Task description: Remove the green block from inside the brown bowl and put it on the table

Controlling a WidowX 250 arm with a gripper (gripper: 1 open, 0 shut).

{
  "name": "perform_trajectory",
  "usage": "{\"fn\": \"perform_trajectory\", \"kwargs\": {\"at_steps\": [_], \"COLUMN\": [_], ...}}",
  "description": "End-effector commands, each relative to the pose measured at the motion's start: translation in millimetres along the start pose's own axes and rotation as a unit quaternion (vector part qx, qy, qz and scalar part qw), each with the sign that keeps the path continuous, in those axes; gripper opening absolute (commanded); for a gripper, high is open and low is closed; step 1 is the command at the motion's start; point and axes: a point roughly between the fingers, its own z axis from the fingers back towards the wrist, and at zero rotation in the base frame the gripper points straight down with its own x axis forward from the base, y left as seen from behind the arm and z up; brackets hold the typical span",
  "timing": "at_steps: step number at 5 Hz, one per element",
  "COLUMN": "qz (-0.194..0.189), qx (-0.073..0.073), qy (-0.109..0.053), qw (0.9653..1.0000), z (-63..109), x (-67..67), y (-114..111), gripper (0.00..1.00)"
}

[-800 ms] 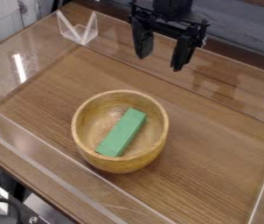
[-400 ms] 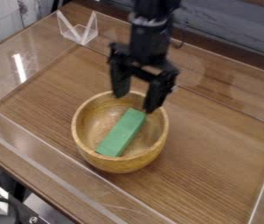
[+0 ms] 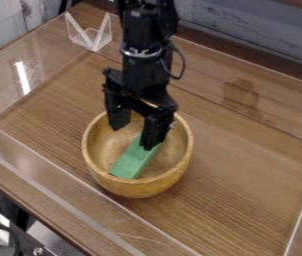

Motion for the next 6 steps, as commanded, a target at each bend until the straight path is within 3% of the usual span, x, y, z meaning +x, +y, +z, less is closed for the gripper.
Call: {"fn": "perform_trajectory", "kwargs": {"at_steps": [1,3,6], "qz": [-0.010,-0.018,-0.021], "qx": [0.005,0.002,-0.006], "qy": [-0.038,-0.053,-0.062], "qw": [0.9992,0.9984,0.9978], "z": [2.4,-9.6,-21.8], "x": [2.5,1.8,3.7], "y": [1.5,1.5,3.3], "gripper": [1.00,1.00,1.00]}}
